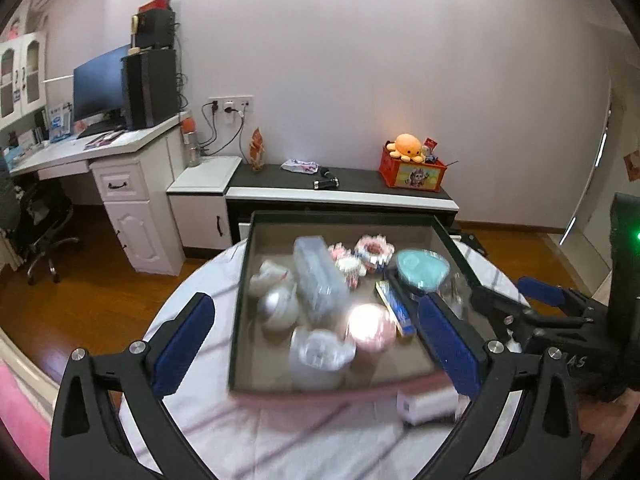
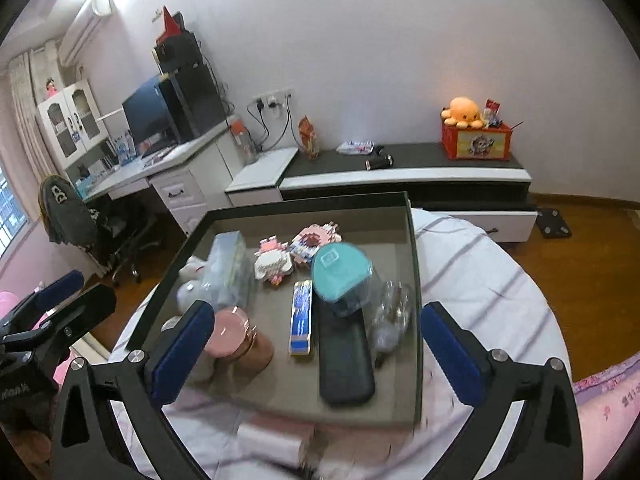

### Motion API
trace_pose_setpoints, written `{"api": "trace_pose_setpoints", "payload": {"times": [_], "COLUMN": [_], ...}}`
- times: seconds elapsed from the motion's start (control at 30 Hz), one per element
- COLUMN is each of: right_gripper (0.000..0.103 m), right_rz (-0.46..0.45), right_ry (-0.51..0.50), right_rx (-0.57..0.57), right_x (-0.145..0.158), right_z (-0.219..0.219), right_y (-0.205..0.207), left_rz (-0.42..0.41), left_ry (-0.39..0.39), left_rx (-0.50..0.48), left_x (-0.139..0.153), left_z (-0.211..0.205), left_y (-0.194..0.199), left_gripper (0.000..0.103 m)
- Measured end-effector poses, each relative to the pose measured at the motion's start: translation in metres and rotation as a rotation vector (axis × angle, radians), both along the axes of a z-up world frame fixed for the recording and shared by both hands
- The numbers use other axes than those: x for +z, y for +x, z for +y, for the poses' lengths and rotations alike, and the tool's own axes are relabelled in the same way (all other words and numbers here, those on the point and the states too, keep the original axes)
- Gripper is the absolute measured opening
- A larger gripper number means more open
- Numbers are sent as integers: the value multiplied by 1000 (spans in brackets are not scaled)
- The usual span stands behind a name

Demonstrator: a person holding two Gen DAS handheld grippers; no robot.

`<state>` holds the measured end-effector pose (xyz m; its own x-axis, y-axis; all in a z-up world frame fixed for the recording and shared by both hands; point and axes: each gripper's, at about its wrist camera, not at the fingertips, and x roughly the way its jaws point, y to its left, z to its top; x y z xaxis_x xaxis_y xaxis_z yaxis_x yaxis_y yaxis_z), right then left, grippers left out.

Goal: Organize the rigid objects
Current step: 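Withdraw both tools from the box back over the quilt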

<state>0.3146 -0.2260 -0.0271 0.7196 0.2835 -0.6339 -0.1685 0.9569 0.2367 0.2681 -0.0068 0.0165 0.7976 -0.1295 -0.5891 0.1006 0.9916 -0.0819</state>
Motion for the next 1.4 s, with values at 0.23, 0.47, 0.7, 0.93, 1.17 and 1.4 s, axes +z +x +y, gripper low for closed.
{"api": "trace_pose_setpoints", "payload": {"times": [0.23,0.47,0.7,0.93,1.17,1.4], "right_gripper": [103,103,103,103,103,103], "right_rz": [-16,-45,-48,-17,-16,11], "right_ry": [2,11,11,15,16,11], "right_rx": [1,-22,-33,-37,-33,-29], "right_x": [3,10,4,-7,-10,-19], "right_z": [1,1,-6,-13,-14,-14], "right_y": [-69,-126,-172,-184,-187,-182], "left_rz": [14,14,55,70,66,78], "left_ry": [-34,-66,-68,-59,-55,-53], "left_rx": [37,58,71,61,62,54], "left_x": [-8,-16,-35,-42,-41,-43], "left_z": [15,12,10,5,4,0], "left_y": [-66,-116,-149,-164,-166,-164], "left_gripper": [103,103,103,103,103,103]}}
